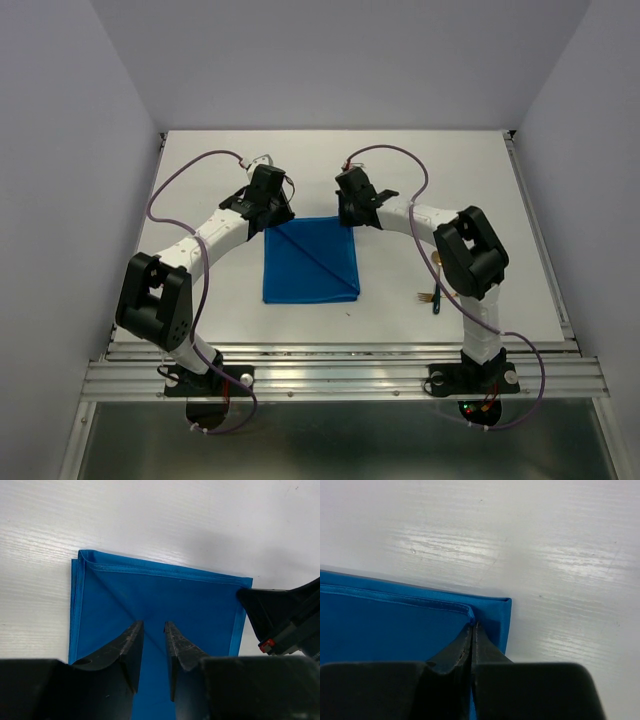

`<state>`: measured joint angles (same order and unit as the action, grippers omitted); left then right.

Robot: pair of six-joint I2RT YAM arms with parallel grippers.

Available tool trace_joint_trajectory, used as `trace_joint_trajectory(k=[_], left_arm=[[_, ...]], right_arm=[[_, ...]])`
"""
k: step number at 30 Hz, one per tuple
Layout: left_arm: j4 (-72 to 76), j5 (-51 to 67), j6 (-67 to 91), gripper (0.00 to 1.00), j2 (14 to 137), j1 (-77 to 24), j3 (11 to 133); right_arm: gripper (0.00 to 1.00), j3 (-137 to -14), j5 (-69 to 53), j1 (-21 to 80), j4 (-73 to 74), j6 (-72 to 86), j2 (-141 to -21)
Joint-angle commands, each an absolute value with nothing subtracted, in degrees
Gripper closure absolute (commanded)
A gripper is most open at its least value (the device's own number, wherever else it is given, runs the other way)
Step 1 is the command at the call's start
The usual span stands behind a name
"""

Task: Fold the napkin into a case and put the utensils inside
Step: Smooth out the upper triangle-folded napkin at the center of the board.

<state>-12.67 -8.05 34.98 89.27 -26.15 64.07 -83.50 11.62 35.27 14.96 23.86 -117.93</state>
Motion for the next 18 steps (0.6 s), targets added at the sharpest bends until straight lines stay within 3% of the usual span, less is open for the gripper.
trace_joint_trajectory(k=[1,13,18], left_arm=[[-11.34,-8.17,34.98,0.64,87.45,-26.1,63.37],[-11.16,-7.65,34.72,0.65,87.98,-26.28,63.46],[-10.72,-7.21,34.45,0.65,90.17,-26.37,63.72]], right_arm=[[0.99,-83.41,15.38,34.98,11.87,24.35,-113.2],[0.96,-83.58,14.24,34.98,11.87,24.52,-115.4],[0.89,-84.02,14.24,34.98,11.87,24.35,-115.05]])
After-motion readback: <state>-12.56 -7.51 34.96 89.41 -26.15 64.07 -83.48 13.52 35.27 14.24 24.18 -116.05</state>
